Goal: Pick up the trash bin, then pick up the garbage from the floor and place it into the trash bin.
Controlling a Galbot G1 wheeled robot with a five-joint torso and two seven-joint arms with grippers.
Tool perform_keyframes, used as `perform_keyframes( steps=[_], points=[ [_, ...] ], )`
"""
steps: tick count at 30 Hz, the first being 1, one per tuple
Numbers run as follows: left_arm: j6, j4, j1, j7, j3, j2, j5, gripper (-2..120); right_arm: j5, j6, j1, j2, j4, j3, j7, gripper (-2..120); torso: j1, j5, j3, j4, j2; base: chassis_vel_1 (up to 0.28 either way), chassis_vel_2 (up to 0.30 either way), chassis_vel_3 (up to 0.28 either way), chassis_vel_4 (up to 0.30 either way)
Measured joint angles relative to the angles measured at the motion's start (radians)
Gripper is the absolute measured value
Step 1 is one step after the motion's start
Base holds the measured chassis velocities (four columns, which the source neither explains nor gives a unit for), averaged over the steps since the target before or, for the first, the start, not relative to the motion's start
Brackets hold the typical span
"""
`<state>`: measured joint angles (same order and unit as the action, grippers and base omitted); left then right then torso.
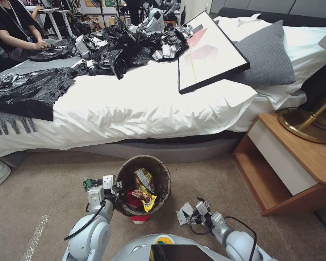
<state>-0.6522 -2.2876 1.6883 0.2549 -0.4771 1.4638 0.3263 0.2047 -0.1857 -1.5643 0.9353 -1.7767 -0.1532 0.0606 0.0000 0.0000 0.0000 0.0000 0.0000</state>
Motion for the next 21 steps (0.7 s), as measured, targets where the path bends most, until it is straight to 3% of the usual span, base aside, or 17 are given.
perform_keyframes(
  steps=[21],
  points=[
    [0.0,0.01,-0.005,-0.001,-0.001,0.005,-0.003,3,-0.015,0.003,0.107,0.062,0.191,0.09,-0.004,100,0.0,0.0,0.0,0.0,0.0,0.0,0.0,0.0,0.0]
  ],
)
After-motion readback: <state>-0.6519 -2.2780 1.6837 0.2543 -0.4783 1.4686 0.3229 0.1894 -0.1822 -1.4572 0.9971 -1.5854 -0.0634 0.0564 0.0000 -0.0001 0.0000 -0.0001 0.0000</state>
